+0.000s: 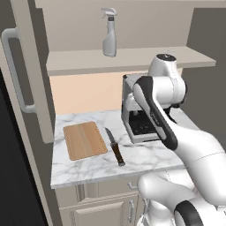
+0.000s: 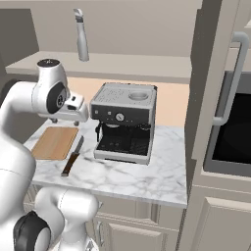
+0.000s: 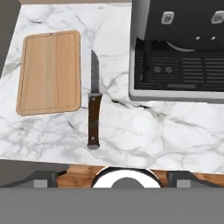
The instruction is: Move the cutting board and knife to the sink. Then move spray from the cabinet to the counter.
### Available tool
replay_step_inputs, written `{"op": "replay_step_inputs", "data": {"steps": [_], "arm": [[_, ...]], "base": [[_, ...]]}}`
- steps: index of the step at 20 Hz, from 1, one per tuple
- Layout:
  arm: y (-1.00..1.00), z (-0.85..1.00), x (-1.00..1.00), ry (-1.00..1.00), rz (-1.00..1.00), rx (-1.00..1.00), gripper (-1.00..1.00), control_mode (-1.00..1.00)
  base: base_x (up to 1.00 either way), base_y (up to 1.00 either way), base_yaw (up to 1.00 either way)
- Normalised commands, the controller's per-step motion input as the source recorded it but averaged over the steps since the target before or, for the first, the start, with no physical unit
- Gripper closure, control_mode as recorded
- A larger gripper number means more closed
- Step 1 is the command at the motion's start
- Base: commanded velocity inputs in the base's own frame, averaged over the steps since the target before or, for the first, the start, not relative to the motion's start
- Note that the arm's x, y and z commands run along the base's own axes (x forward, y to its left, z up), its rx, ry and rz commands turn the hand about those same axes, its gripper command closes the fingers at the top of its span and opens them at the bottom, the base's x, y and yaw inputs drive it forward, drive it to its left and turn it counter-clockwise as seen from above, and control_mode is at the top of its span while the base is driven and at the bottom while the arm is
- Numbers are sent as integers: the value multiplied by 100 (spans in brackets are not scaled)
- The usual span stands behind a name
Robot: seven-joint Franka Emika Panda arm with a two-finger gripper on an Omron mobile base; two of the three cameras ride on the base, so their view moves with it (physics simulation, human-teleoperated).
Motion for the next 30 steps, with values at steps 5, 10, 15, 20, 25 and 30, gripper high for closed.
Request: {"op": "replay_step_inputs", "data": {"steps": [5,10,15,20,25,30], "arm": [[45,-28,0,-4,0,1,-100,-100],[49,-24,8,-2,0,-1,-100,-100],[44,-29,8,-13,0,0,-100,-100],[39,-29,17,-27,-2,0,-100,-100],[26,-10,31,-2,-4,0,-100,-100],[19,-9,51,2,-4,0,-100,-100]], "base": [[0,0,0],[0,0,0],[0,0,0],[0,0,0],[0,0,0],[0,0,0]]}}
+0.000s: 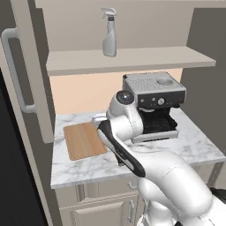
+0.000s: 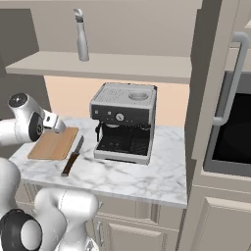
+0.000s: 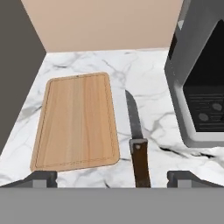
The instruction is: Move the cutting board and knife to the sink. Then move spray from the cabinet to the counter.
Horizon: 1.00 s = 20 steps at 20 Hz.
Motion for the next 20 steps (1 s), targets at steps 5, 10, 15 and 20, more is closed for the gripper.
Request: {"op": "replay_step_inputs", "data": {"steps": [5,10,15,20], "arm": [[21,-21,56,0,-4,1,-100,-100],[12,-24,60,5,0,0,-100,-100],[7,-23,48,5,0,0,-100,-100],[5,-19,38,5,0,0,-100,-100]], "base": [[0,0,0],[0,0,0],[0,0,0],[0,0,0]]}}
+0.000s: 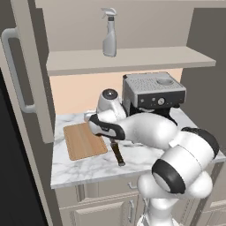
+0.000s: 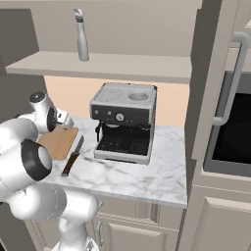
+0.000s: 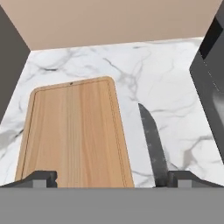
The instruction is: Move the cutting board and knife to the sink. Then move spray from the cabinet to the counter.
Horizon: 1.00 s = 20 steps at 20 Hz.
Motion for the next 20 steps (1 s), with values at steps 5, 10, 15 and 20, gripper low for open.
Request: {"op": "replay_step_inputs", "data": {"steps": [5,10,15,20], "arm": [[8,-22,32,3,0,0,-100,-100],[7,-18,31,1,0,0,-100,-100],[6,-18,32,1,0,0,-100,-100],[2,-12,38,6,0,0,-100,-100]], "base": [[0,0,0],[0,0,0],[0,0,0],[0,0,0]]}}
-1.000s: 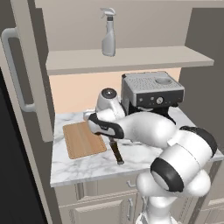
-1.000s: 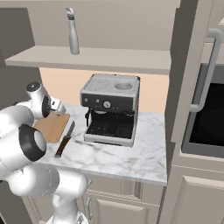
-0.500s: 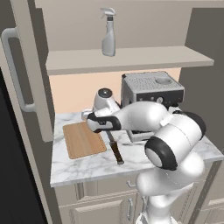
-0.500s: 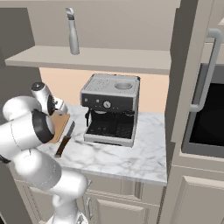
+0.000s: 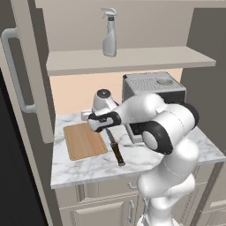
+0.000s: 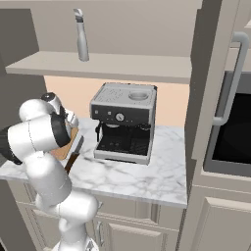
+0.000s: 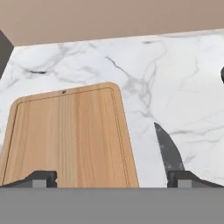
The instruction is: Move the cutting board and knife to the sink. Then move spray from the cabinet to the counter.
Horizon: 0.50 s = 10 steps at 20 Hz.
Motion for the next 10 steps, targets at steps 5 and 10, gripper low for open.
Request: {"op": "replay_step_inputs", "data": {"steps": [5,10], "arm": [[4,-11,37,13,-3,0,-100,-100],[6,-17,32,8,-3,0,-100,-100]], "base": [[0,0,0],[0,0,0]]}}
